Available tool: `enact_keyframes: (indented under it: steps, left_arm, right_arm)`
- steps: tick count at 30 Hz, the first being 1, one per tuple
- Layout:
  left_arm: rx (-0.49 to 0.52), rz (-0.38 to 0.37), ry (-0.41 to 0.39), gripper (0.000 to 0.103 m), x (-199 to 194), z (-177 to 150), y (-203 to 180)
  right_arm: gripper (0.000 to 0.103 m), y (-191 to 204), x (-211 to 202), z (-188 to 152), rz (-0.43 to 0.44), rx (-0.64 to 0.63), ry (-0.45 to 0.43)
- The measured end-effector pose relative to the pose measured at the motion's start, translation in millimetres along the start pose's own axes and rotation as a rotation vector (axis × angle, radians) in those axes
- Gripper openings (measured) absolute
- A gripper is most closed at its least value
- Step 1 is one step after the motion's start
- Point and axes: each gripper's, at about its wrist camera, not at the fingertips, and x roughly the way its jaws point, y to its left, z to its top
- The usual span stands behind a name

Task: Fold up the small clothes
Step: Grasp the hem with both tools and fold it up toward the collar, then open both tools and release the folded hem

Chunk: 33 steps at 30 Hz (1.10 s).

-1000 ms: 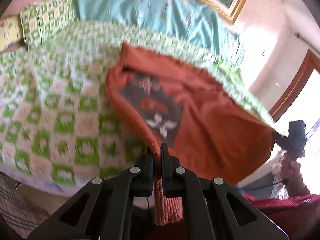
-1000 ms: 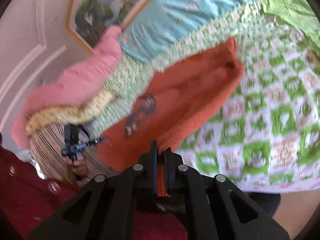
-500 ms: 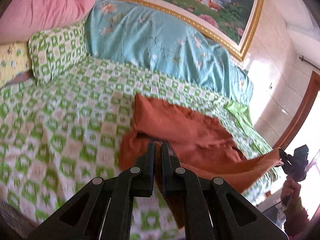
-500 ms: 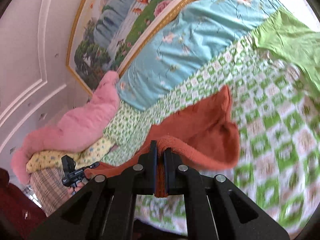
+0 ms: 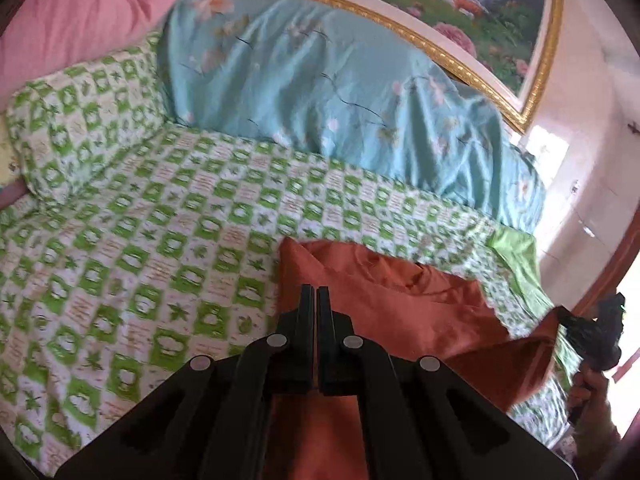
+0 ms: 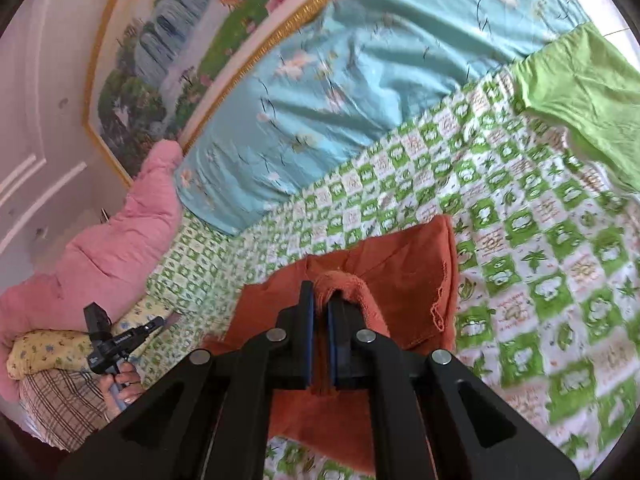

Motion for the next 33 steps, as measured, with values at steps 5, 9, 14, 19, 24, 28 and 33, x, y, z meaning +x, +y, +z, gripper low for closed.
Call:
enact_keyframes:
  steps: [5, 9, 14, 19, 24, 28, 33]
  left_arm:
    - [0.112, -0.04, 0.151, 0.049, 20.6, -26.8, 0.3]
    - [0.161, -0.085, 0.293, 0.063, 55.3, -40.3, -2.8]
    - [0.256, -0.059, 0.446, 0.07, 101.1, -62.1, -17.9]
    - [0.309, -0.036, 0.486, 0.007, 116.6, -78.0, -26.0]
    - [0.368, -0.027, 0.326, 0.006, 75.5, -77.7, -44.8]
    - [0.336, 0.016, 0.205, 0.005, 45.2, -55.8, -44.6]
    - [0.3, 0.087, 0.078, 0.005, 43.4, -6.1, -45.9]
  right_arm:
    - [0.007, -7.8, 13.9, -6.3, 0.023, 0.014, 0.037]
    - [0.007, -11.0, 19.8, -14.9, 0.02, 0.016, 0.079]
    - [0.007, -7.0, 15.3, -20.2, 0.033, 0.016, 0.081]
    - [0.007, -5.1, 12.7, -24.8, 0.043, 0.02, 0.087]
    - [0.007, -2.2, 2.0, -28.7, 0.036, 0.03, 0.056]
    - [0.007, -3.2, -13.0, -26.0, 0.025, 0.047, 0.003]
    - [0.007, -4.8, -9.9, 0.5, -0.009, 0.051, -0.04]
